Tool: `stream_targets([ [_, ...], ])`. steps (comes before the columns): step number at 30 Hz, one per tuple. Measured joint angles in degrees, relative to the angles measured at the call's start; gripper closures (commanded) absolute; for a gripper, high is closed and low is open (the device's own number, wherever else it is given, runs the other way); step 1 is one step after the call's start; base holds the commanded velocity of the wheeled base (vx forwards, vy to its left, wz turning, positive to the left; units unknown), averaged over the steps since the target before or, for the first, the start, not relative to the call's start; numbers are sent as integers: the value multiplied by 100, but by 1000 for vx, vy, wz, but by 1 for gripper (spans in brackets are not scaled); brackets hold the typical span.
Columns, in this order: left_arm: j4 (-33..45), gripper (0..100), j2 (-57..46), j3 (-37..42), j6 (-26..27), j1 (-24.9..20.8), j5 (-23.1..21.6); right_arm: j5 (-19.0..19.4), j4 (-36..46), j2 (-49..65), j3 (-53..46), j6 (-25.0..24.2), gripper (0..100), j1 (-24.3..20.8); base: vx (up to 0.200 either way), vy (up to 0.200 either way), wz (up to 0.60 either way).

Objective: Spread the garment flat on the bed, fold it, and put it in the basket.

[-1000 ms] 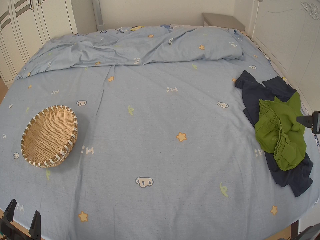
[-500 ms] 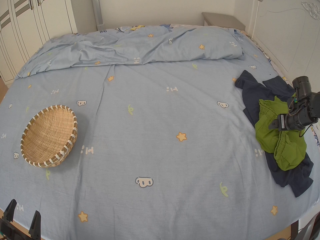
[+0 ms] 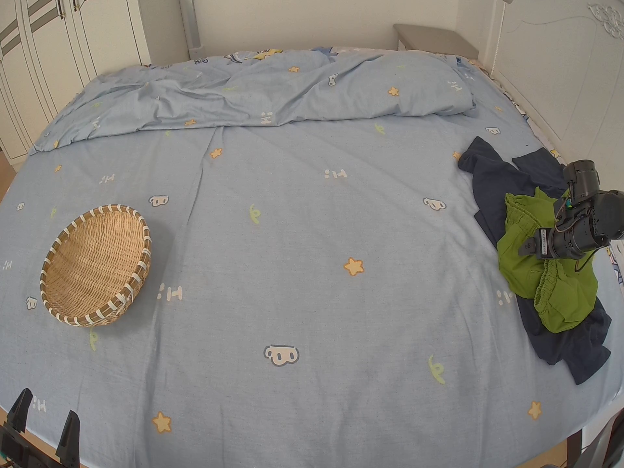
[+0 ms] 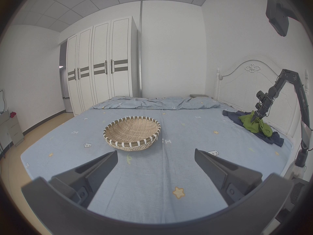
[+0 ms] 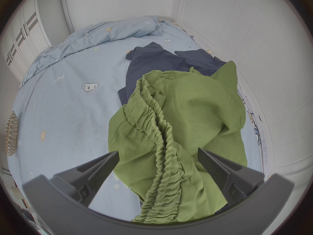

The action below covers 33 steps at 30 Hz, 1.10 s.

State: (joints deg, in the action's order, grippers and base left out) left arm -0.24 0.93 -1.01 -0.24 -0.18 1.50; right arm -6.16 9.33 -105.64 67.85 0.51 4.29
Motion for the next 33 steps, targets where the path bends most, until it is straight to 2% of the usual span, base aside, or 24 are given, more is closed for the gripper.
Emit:
stream_targets([
  [11,0,0,0,0,0,0,-2,0,-380,-87,85,9,100,2,0,0,0],
  [20,0,0,0,0,0,0,-2,112,127,-94,351,-113,100,-116,0,0,0],
  [23,2,0,0,0,2,0,-2,439,450,29,511,-540,100,-276,0,0,0],
  [27,0,0,0,0,0,0,-2,1113,1068,300,761,-1250,100,-556,0,0,0],
  [30,0,0,0,0,2,0,0,1554,1510,579,1003,-1627,100,-900,0,0,0],
  [33,0,0,0,0,2,0,0,1786,1703,857,1211,-1929,100,-1324,0,0,0],
])
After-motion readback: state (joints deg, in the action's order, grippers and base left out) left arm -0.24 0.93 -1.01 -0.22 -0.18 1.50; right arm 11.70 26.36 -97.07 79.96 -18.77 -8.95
